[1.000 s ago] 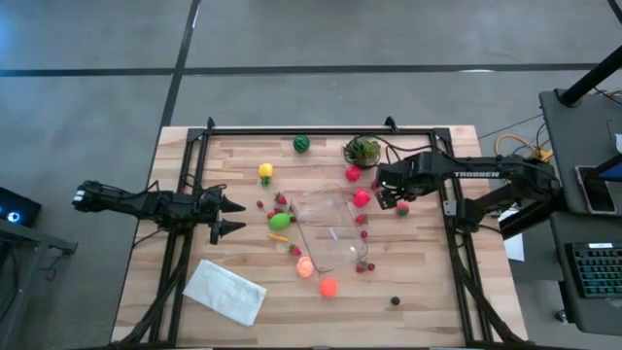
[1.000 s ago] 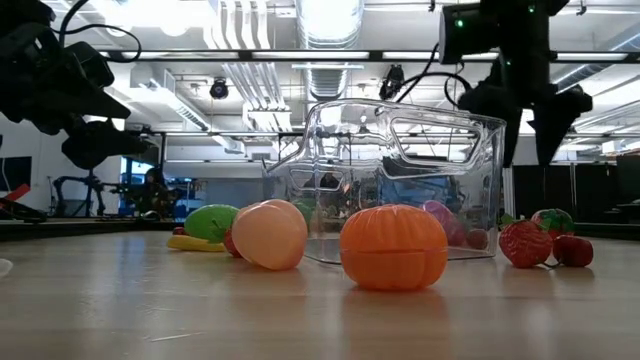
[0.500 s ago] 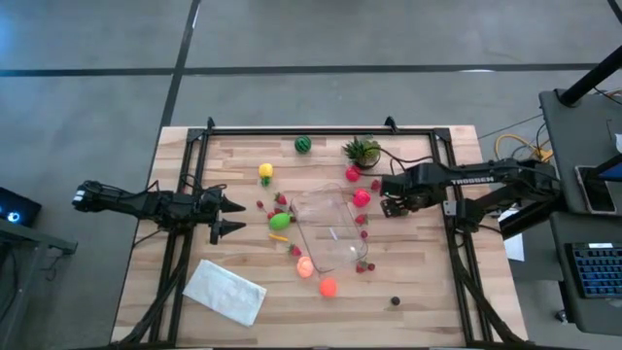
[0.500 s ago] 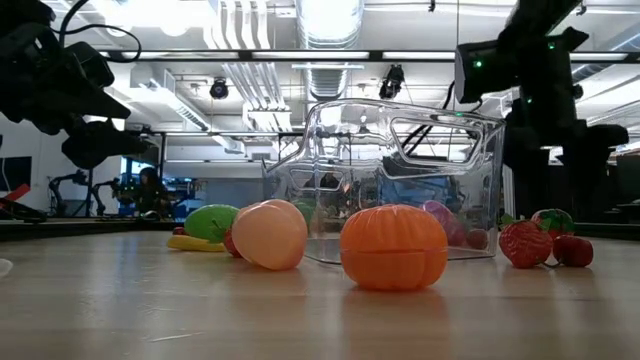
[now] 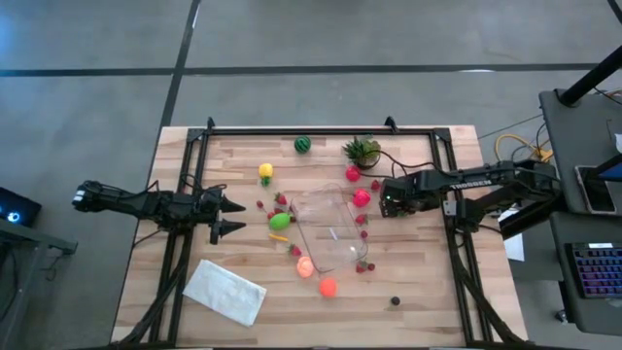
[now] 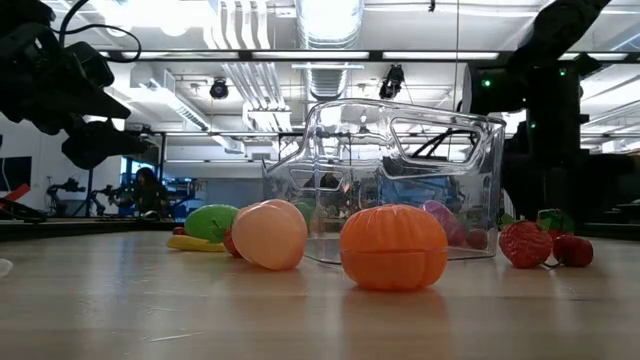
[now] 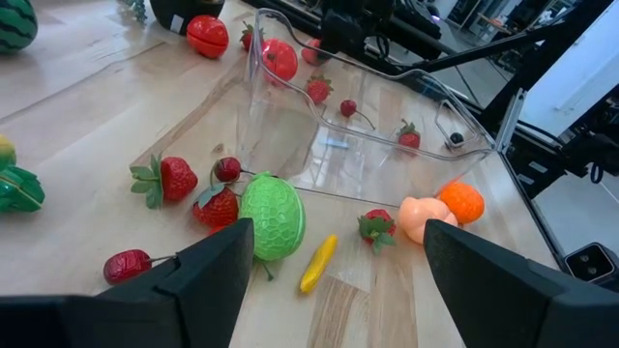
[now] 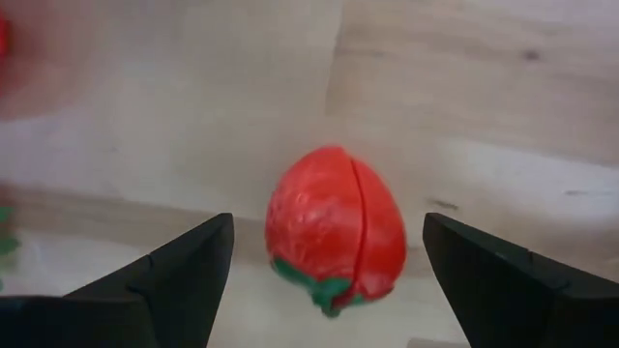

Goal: Pick and placing Produce into tupperware
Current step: Put the red strawberry into the transparent bin

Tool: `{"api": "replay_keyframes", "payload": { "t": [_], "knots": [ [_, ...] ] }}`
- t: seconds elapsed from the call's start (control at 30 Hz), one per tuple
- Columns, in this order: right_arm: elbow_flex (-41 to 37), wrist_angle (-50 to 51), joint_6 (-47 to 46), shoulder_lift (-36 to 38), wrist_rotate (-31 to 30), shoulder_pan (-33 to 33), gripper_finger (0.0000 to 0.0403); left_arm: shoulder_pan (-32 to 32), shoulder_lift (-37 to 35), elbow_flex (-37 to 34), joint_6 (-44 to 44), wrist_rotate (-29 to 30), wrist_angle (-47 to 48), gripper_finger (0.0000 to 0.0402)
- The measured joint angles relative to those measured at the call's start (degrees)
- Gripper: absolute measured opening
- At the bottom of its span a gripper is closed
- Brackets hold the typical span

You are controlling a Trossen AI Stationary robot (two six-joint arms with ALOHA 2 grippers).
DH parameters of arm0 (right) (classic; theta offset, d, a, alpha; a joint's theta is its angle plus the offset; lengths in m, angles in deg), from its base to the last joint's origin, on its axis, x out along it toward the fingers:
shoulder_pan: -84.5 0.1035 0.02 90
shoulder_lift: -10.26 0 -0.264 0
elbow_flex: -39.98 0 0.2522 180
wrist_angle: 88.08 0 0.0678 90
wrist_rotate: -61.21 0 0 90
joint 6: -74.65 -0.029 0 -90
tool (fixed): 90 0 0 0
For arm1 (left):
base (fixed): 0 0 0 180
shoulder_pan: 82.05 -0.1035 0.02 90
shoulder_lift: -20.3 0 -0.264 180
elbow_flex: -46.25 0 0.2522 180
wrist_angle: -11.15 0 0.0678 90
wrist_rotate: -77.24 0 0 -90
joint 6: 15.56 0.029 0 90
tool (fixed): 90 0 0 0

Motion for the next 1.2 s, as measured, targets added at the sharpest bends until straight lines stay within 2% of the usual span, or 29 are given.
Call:
{"api": "replay_keyframes", "payload": {
  "t": [0.17,0.5,0.9,1.2],
  "knots": [
    [0.0,-0.3,0.0,0.0,-3.8,-0.2,0.0329,0.0,0.0,0.0,0.0,0.0,0.0,0.0288],
    [-2.1,-1.0,-0.5,0.0,-1.4,-0.2,0.0326,0.0,0.0,0.0,0.0,0.0,0.0,0.0288],
    [-2.3,-4.7,0.0,0.0,-1.4,-0.2,0.0324,0.0,0.0,0.0,0.0,0.0,0.0,0.0288],
    [-2.3,-4.9,1.2,0.0,-2.4,-0.1,0.0238,0.0,0.0,0.0,0.0,0.0,0.0,0.0288]
  ]
}}
